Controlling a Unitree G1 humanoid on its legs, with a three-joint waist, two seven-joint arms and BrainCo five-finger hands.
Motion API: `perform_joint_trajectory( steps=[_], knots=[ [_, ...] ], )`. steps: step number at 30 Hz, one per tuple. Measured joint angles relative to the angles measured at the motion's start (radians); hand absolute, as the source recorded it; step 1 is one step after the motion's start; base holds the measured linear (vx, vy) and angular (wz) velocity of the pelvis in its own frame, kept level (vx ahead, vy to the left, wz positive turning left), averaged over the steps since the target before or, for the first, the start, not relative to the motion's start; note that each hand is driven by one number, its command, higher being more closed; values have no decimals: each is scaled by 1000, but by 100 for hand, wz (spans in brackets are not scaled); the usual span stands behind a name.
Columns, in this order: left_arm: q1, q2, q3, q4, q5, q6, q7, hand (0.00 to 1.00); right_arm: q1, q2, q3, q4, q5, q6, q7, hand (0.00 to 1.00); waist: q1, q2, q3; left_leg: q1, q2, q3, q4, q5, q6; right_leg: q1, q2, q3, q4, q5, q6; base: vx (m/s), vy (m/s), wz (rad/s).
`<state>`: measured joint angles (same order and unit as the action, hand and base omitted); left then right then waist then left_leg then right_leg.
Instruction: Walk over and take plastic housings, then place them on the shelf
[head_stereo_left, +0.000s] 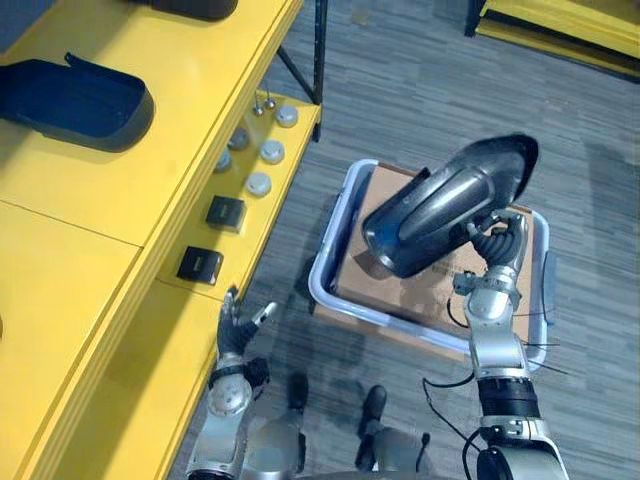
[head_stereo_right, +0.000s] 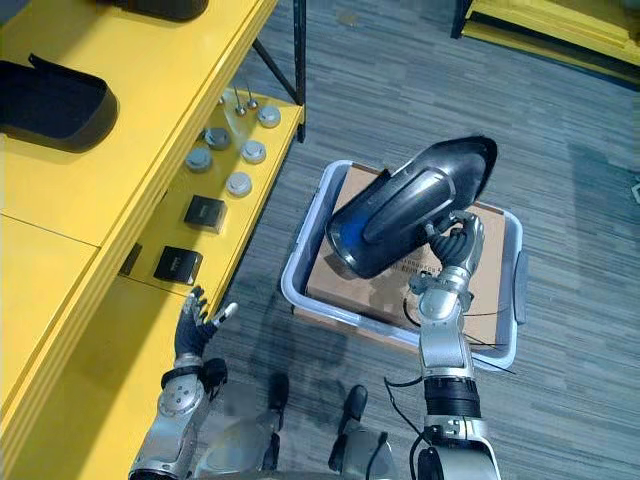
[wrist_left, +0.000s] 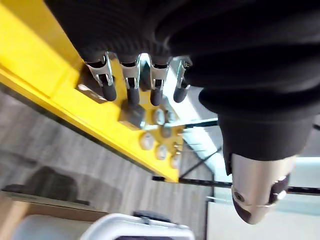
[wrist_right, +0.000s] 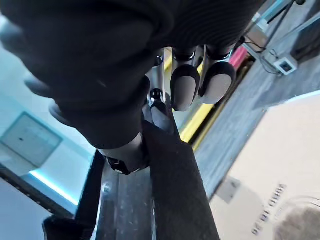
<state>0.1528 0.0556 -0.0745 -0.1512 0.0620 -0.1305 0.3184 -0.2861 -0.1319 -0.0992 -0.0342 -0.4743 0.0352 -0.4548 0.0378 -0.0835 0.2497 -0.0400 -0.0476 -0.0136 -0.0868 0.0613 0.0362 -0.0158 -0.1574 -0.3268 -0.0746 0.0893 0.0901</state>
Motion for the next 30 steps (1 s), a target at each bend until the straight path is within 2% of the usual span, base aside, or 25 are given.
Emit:
perform_joint_trajectory(
  steps=[4,7,10,18,24,25,30],
  knots=[
    [-60,36,-57,-185,81,-36,53,0,18,-11,89,-88,-17,-40,13,100,-2,1,-36,22,-1,20,4,-12,3,16,-1,9,-1,0,0,36,0,-11],
    [-107,53,-96,-202,108,-46,60,0,18,-11,140,-157,-27,-72,23,100,-7,1,-63,25,-2,37,18,-24,7,17,-3,28,-1,0,0,12,4,-16],
    [-137,56,-129,-197,108,-47,62,0,16,-12,199,-199,-30,-105,28,100,-25,1,-89,42,-2,46,18,-28,6,30,-2,33,0,0,0,0,-6,-10],
    [-182,44,-180,-101,109,-20,76,0,15,-8,299,-209,-29,-108,48,100,-35,8,-121,62,3,97,14,-32,5,23,2,79,4,2,0,-33,-8,-17],
    [-179,42,-180,-63,109,-7,75,0,16,-8,312,-209,-26,-109,66,100,-53,13,-151,73,4,103,-2,-31,5,24,5,87,0,2,0,6,-9,-6],
    [-179,40,-179,-60,109,-7,75,0,16,-8,312,-209,-26,-110,66,0,-54,13,-152,73,4,103,-3,-31,5,24,6,87,0,2,0,0,0,0],
    [-153,24,-157,-36,109,-7,74,0,51,-7,304,-209,-4,-122,68,0,-52,13,-152,73,4,98,-4,-31,5,28,6,83,-3,2,0,6,-9,2]
  ],
)
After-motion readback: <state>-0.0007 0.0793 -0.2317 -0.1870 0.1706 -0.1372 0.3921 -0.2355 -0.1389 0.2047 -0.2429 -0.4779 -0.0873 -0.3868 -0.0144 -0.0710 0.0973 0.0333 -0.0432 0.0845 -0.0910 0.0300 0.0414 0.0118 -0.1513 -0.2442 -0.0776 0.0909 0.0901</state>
